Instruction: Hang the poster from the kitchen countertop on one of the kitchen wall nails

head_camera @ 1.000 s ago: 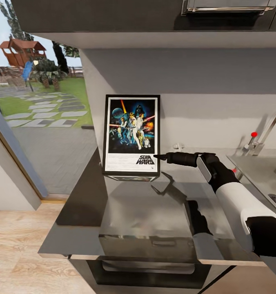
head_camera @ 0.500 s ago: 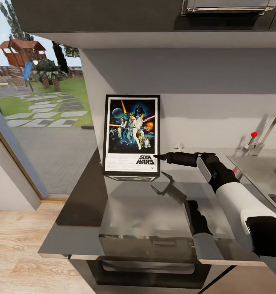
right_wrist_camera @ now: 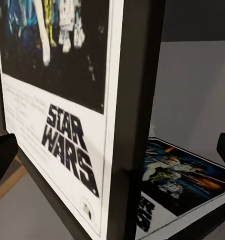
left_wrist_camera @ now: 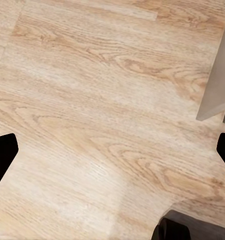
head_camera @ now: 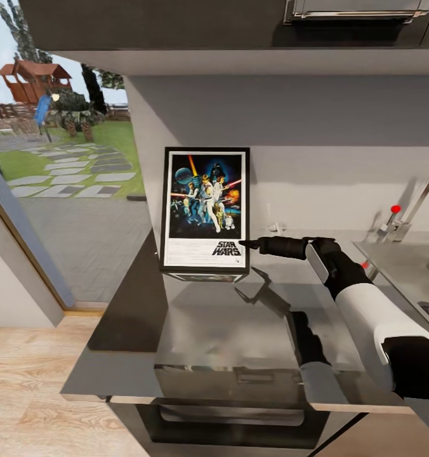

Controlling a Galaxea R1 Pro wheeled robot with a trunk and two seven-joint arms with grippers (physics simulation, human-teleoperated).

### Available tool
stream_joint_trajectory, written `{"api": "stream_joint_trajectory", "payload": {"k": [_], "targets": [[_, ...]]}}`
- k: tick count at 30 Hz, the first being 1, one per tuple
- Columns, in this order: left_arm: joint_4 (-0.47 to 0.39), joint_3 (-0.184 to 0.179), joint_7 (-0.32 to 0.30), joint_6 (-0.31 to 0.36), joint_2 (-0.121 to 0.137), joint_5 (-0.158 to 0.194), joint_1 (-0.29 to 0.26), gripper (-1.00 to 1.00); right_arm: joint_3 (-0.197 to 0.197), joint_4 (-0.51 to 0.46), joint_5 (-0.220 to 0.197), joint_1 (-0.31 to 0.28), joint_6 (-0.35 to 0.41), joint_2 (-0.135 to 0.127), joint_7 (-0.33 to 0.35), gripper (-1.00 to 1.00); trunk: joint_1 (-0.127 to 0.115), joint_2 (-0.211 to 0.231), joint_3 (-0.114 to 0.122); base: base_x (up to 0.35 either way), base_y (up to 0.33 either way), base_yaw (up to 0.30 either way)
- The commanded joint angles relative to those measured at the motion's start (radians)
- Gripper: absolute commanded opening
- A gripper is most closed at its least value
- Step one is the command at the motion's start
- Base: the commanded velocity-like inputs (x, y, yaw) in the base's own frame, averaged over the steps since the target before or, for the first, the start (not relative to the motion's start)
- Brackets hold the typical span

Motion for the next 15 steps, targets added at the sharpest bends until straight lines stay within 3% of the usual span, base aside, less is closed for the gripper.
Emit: {"api": "stream_joint_trajectory", "payload": {"k": [1, 13, 14, 15], "targets": [[-0.001, 0.000, -0.001, -0.001, 0.000, 0.000, 0.000, 1.00, 0.004, -0.001, -0.010, -0.001, 0.008, -0.001, -0.002, 1.00, 0.000, 0.000, -0.001, 0.000, 0.066, 0.000], [-0.001, 0.000, -0.001, -0.002, 0.000, 0.000, 0.000, 1.00, 0.004, 0.000, -0.010, -0.001, 0.008, -0.001, -0.002, 1.00, 0.000, 0.000, -0.001, 0.000, 0.014, 0.000], [-0.001, 0.000, -0.001, -0.002, 0.000, 0.000, 0.000, 1.00, 0.004, 0.000, -0.010, -0.001, 0.008, -0.001, -0.002, -1.00, 0.000, 0.000, -0.001, 0.000, 0.000, 0.000], [-0.001, 0.000, -0.001, -0.002, 0.000, 0.000, 0.000, 1.00, 0.004, 0.000, -0.010, -0.001, 0.008, -0.001, -0.002, -1.00, 0.000, 0.000, -0.001, 0.000, 0.000, 0.000]]}}
